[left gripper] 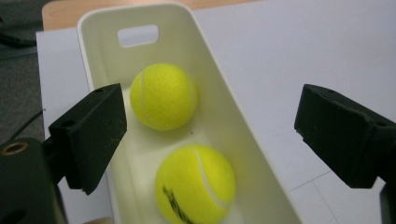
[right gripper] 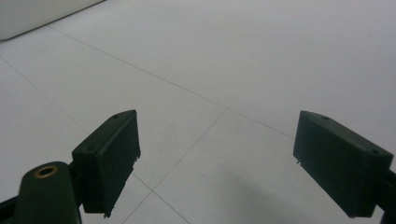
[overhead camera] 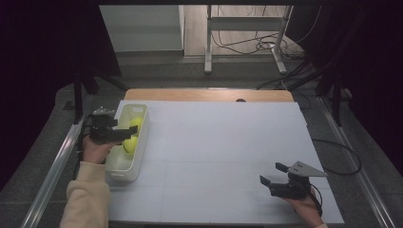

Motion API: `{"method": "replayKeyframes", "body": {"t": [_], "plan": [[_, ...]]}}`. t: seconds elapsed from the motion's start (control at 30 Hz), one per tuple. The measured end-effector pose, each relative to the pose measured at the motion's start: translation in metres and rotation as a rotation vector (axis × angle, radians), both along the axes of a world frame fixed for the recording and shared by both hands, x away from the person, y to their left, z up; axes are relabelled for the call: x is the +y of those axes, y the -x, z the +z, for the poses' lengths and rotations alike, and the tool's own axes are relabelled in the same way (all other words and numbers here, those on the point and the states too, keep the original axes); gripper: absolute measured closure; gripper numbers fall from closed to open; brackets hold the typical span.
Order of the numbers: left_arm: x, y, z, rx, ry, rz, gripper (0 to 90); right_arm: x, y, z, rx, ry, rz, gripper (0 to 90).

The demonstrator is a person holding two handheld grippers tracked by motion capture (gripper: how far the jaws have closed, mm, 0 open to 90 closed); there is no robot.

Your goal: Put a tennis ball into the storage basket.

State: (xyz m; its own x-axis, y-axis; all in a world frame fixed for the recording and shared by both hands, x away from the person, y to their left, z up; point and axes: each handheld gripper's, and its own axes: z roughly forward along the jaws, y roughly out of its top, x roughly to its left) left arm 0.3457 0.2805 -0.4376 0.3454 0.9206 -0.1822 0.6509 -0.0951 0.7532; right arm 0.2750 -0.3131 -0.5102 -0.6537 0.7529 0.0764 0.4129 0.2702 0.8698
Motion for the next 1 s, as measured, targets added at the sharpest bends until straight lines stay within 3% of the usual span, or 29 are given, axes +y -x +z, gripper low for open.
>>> {"method": "replayKeyframes", "body": {"t": [0.1,0.27,0.6,0.83,1.0], "plan": [[0.001,0.003,0.003,-0.029,0.050,-0.030,10.1,0.000,0.000,0.000,0.002,-0.004,-0.003,15.1],[0.001,0.010,0.008,-0.073,0.089,-0.078,10.0,0.000,-0.002,-0.001,0.004,-0.012,-0.002,15.1],[-0.012,0.017,0.009,-0.107,0.107,-0.139,9.8,0.000,0.001,0.001,-0.013,-0.012,0.005,15.2],[-0.016,0.024,0.005,-0.104,0.118,-0.165,10.5,0.003,0.002,-0.001,-0.009,0.004,0.011,15.1],[-0.020,0.039,0.008,-0.148,0.130,-0.194,11.3,0.003,0.001,-0.001,-0.006,0.001,0.011,15.1]]}}
